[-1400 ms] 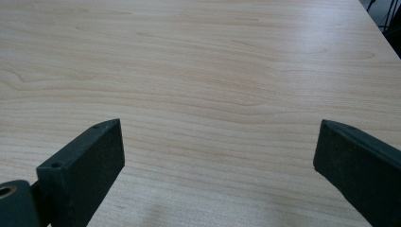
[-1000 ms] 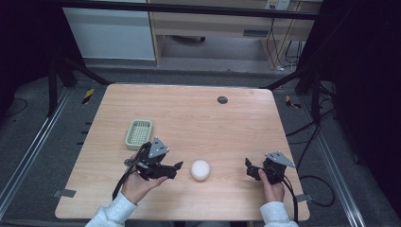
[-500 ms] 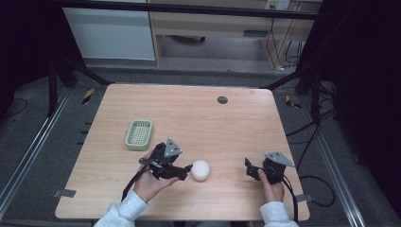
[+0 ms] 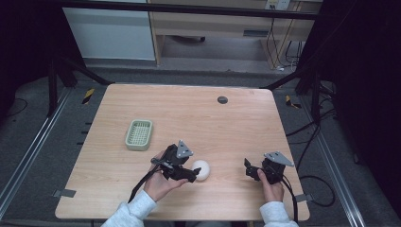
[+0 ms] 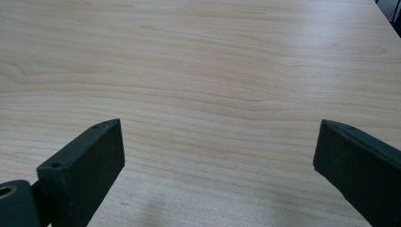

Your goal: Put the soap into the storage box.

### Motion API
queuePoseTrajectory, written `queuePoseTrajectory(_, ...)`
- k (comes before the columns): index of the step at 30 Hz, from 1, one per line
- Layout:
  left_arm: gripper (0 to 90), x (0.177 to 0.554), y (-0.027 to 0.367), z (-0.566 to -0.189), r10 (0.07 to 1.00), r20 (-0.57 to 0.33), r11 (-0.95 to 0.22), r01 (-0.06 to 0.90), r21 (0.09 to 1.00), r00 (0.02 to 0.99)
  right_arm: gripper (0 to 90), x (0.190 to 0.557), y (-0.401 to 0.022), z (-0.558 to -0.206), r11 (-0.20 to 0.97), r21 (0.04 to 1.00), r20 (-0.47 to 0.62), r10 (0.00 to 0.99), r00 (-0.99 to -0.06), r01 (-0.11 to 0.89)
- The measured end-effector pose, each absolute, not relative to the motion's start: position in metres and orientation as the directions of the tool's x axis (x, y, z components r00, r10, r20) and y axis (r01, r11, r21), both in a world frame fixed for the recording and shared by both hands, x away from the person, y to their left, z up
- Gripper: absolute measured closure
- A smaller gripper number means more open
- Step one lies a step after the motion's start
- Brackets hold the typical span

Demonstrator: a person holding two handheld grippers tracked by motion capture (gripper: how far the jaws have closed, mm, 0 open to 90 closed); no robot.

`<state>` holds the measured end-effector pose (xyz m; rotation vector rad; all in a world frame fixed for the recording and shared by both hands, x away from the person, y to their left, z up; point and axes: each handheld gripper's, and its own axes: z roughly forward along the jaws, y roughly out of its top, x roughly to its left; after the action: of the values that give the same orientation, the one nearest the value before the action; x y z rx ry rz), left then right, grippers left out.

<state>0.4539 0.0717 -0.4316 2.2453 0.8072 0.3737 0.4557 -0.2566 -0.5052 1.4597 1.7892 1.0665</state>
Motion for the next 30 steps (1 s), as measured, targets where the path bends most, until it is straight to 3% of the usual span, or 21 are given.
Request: queuePoseTrajectory(30, 18.1, 0.461, 0.038, -0.459, 0.622, 0.031, -0.619, 0.467, 0.632, 0.782, 3.2, 0.457, -0.256, -0.506, 0.084, 0.859, 0.042, 0.972, -0.233, 0.505)
